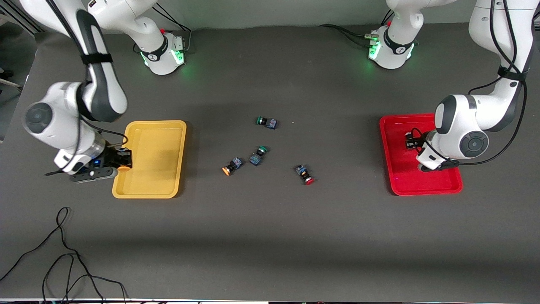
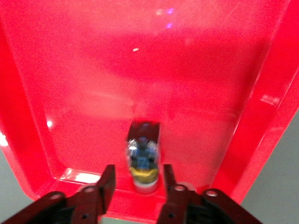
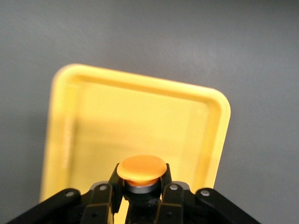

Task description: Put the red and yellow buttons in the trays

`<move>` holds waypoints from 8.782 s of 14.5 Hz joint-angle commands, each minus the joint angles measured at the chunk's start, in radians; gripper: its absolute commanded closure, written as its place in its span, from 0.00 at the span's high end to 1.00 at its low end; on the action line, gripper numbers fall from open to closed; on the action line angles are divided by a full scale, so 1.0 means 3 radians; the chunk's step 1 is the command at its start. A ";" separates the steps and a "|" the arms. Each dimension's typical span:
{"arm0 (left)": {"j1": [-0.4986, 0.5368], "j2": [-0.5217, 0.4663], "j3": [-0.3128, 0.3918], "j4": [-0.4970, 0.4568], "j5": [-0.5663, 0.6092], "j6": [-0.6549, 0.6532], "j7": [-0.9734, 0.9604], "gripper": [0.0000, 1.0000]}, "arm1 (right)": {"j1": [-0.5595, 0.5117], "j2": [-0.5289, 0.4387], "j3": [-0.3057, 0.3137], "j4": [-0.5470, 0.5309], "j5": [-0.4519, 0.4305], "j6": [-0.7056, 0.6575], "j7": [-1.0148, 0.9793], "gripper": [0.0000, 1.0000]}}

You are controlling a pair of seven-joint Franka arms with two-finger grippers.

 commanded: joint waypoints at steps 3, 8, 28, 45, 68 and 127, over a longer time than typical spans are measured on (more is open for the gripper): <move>-0.0137 -0.0104 -0.0173 0.0456 -0.0110 -0.0736 -0.0265 0.99 | -0.0130 0.0567 0.0000 -0.0144 0.0799 0.0424 -0.0721 0.25; -0.1040 0.0380 -0.0235 0.1446 -0.0576 -0.0983 -0.1694 0.99 | -0.0105 0.0834 0.0015 -0.0052 0.1620 0.0414 -0.1343 0.61; -0.1820 0.1789 -0.0255 0.2702 -0.0443 0.0045 -0.3385 0.00 | 0.1336 0.1007 -0.0307 0.1671 0.1000 -0.1161 0.3368 1.00; 0.0005 0.0674 -0.0225 0.1384 0.0456 -0.0549 -0.0241 0.00 | 0.1455 0.1898 0.0363 0.1625 0.1426 -0.0296 0.4630 0.99; 0.0149 -0.1104 -0.0317 0.0918 0.0043 -0.1034 0.0352 1.00 | 0.1399 0.0875 -0.1128 0.1861 0.0725 -0.2173 0.1265 0.12; -0.0378 -0.1249 0.0016 0.1311 0.0017 -0.1402 0.0317 1.00 | -0.2457 -0.0547 0.2214 0.2029 -0.0379 -0.2776 0.1020 1.00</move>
